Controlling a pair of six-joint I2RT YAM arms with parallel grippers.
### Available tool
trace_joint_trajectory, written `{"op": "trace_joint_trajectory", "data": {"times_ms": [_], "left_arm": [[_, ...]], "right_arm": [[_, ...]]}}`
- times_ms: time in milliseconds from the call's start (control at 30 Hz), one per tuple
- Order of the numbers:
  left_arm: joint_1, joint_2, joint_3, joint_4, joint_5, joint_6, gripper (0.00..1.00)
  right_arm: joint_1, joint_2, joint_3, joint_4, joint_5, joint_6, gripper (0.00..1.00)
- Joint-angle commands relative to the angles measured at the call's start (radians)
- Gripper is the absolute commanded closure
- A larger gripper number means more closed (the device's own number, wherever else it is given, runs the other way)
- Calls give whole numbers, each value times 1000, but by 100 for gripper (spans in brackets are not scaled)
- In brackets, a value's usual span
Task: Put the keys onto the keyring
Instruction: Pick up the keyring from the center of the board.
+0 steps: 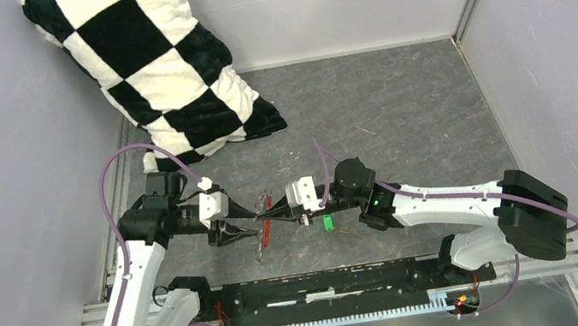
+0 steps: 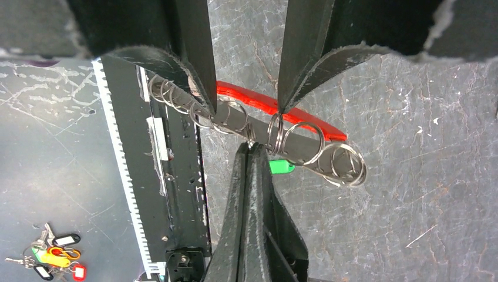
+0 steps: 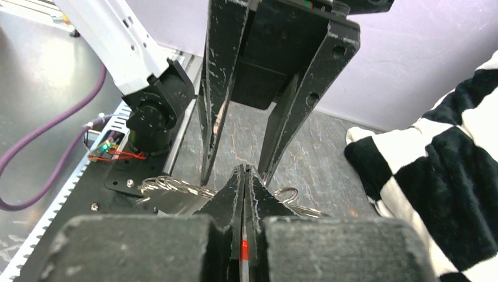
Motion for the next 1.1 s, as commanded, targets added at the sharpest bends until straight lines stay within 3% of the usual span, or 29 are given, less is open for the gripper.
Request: {"op": "trace_joint_trajectory", "data": {"times_ms": [0,367,633,867,967,1067], "left_arm": [[-4,-5,32,47,30,-64,51],[-4,-10,62,112,73,-200,52],[-5,-14,49,109,84,-218,57],[-13,-17,50,-54,48,-17,55],[-13,-18,58,-81,10,23,45],[-13,-19,75,-63,-2,18,43]], "right_arm": [[0,7,1,145,-38,76,100],[1,27,16,137,-49,82,100],[9,23,24,120,-41,68,100],[16,17,29,86,-24,35,100],[17,12,29,69,-21,23,100],[17,8,29,57,-18,16,100]]}}
